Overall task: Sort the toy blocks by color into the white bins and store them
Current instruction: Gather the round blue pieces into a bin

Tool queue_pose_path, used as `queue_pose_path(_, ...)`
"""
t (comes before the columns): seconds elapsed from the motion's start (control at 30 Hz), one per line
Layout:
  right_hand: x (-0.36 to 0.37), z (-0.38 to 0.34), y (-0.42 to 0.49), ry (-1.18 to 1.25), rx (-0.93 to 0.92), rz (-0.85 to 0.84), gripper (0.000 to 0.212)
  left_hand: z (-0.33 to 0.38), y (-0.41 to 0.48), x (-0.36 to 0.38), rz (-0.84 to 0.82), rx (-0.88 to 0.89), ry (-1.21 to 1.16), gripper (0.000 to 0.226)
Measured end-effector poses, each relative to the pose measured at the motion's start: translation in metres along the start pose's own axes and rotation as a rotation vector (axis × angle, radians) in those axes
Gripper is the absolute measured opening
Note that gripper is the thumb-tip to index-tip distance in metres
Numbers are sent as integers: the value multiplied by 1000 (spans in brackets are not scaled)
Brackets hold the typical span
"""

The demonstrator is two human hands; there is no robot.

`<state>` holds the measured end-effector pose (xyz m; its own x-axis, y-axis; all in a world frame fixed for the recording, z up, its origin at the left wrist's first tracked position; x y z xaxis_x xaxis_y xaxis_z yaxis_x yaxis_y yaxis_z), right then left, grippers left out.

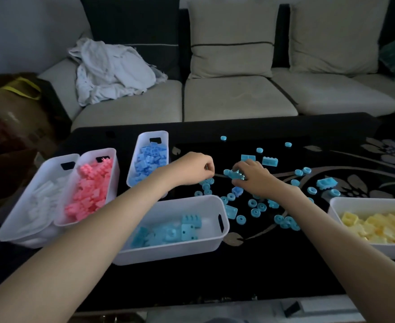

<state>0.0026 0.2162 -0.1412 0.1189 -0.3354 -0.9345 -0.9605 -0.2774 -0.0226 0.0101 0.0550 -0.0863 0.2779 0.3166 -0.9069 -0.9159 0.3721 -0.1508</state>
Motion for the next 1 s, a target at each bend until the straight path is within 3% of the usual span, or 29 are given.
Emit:
queue_pose_path(0.2, 4, -6, -15, -33, -45, -271, 19, -21, -24, -12, 92, 15, -13, 16)
queue_pose_path(0.47, -24, -102, 14, 170, -276, 68, 19, -88, -53, -52, 369, -219, -74, 26)
queue_pose_path(0.6, -8, -157, 36, 254, -375, 67, 28, -119, -65, -56, 400, -306, -77, 31)
queue_pose_path(0.73, -6, -163, 48, 299, -369, 62, 39, -126, -66, -56, 427, -304, -72, 35)
queue_pose_path(0.87, -21, -98, 58, 287, -157, 209, 44, -103, -56, -54, 450, -225, -49, 33)
queue_pose_path(1.0, -33, 1, 50, 36, 313, 239, 58, -58, -26, -39, 404, -41, -84, 25)
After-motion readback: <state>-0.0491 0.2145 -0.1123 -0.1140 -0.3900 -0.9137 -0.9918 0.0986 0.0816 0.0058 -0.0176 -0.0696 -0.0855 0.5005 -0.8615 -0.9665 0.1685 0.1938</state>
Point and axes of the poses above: each hand's wrist, its own y-axis towards the middle knuckle, its own x-axis out of the palm, z = x × y, the point moved 5 cm from there along y, towards the middle knuckle, and after that the axes turned 5 degrees about -x, right-handed, at the moved point
